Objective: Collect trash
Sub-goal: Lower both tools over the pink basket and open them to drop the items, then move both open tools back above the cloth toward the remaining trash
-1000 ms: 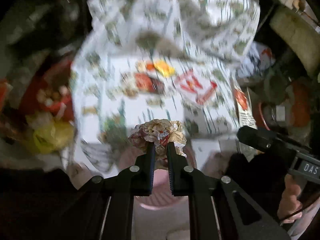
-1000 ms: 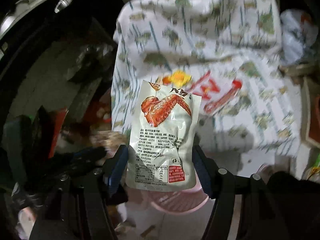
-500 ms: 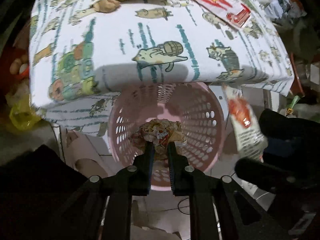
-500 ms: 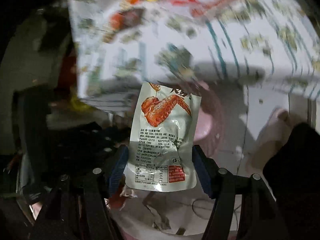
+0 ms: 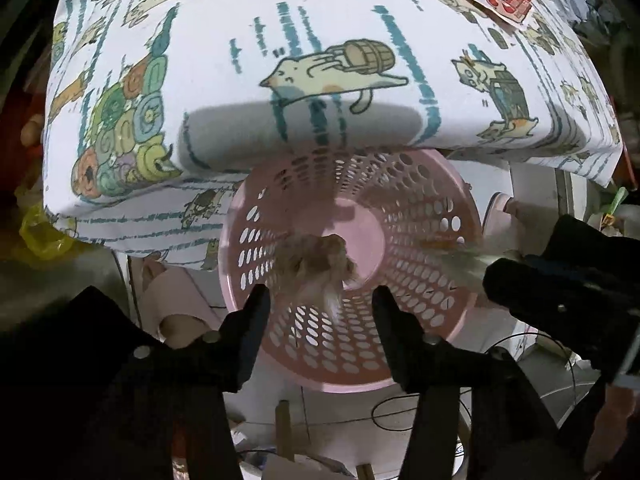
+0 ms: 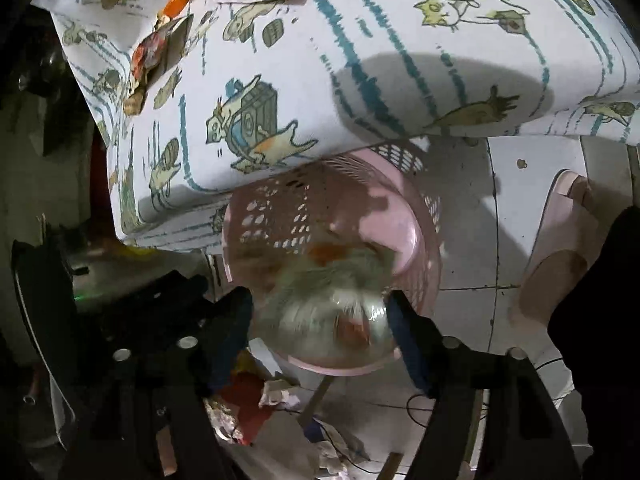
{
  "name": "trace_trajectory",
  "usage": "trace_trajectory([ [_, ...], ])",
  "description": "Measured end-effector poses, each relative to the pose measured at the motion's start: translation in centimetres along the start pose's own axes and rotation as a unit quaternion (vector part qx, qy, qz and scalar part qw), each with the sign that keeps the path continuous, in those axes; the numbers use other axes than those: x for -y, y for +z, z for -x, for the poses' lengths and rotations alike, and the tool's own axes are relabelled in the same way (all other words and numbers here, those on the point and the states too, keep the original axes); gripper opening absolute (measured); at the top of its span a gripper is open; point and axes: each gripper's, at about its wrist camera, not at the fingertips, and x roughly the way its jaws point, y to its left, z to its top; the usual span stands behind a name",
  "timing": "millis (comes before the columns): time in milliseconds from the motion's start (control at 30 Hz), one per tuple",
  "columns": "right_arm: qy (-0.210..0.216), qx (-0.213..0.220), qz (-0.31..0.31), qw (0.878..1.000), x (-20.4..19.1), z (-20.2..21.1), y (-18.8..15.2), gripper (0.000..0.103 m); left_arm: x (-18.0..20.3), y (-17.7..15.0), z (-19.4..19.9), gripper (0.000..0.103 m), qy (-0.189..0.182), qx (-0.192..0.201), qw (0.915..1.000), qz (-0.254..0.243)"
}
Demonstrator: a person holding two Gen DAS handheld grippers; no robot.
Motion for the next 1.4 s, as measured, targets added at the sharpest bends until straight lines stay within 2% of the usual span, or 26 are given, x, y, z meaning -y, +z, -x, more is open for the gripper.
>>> trace_trajectory([
  [100, 0.001, 0.006, -0.009, 1.000, 0.0, 0.5, -0.1, 0.081, -0.5, -0.2, 0.6, 0.053, -0.001, -0.001, 0.9999, 0.011],
  [167, -0.002, 0.022, -0.011, 1.000, -0.2, 1.5, -0.2, 0.081, -0.8, -0.5, 1.9, 0.053, 0.006, 0.011, 0.9998, 0.014],
  [267, -0.009, 0.070, 0.018, 0.997, -1.6, 4.4, -0.4, 0.081, -0.9, -0.7, 4.3, 0.053, 0.021, 0.034, 0.9992, 0.006],
  [333, -0.022, 0.116, 0.051, 0.992, -3.0, 6.6, -0.8, 0.081, -0.8, -0.9, 6.7, 0.053, 0.008, 0.066, 0.9978, 0.001],
  [533, -0.066, 0.237, 0.130, 0.961, -6.4, 12.3, -1.9, 0.081, -1.3, -1.5, 13.5, 0.053, 0.006, 0.161, 0.9869, 0.004],
  [733, -0.086, 0.286, 0.164, 0.940, -8.7, 15.8, -1.9, 0.081, -3.0, -0.3, 19.0, 0.053, 0.005, 0.221, 0.9751, 0.016],
  [900, -0.105, 0.323, 0.197, 0.920, -11.1, 20.0, -1.0, 0.081, -4.0, 2.0, 22.5, 0.064, 0.025, 0.270, 0.9624, -0.001],
  [967, -0.122, 0.341, 0.217, 0.906, -12.0, 21.5, -0.3, 0.081, -4.0, 3.2, 23.4, 0.075, 0.027, 0.284, 0.9582, -0.016],
  [1067, -0.143, 0.356, 0.228, 0.895, -12.9, 22.6, 1.4, 0.081, -3.8, 5.0, 24.4, 0.082, 0.031, 0.300, 0.9530, -0.029],
  [1167, -0.148, 0.360, 0.226, 0.893, -12.9, 22.5, 3.3, 0.081, -4.2, 7.0, 24.7, 0.084, 0.028, 0.305, 0.9516, -0.025],
  [1267, -0.144, 0.359, 0.212, 0.897, -12.0, 21.2, 4.4, 0.081, -4.7, 8.6, 23.9, 0.086, 0.037, 0.301, 0.9528, -0.018],
  [1400, -0.155, 0.315, 0.197, 0.915, -10.5, 18.3, 6.6, 0.081, -6.3, 10.8, 20.1, 0.086, 0.024, 0.254, 0.9669, 0.005],
])
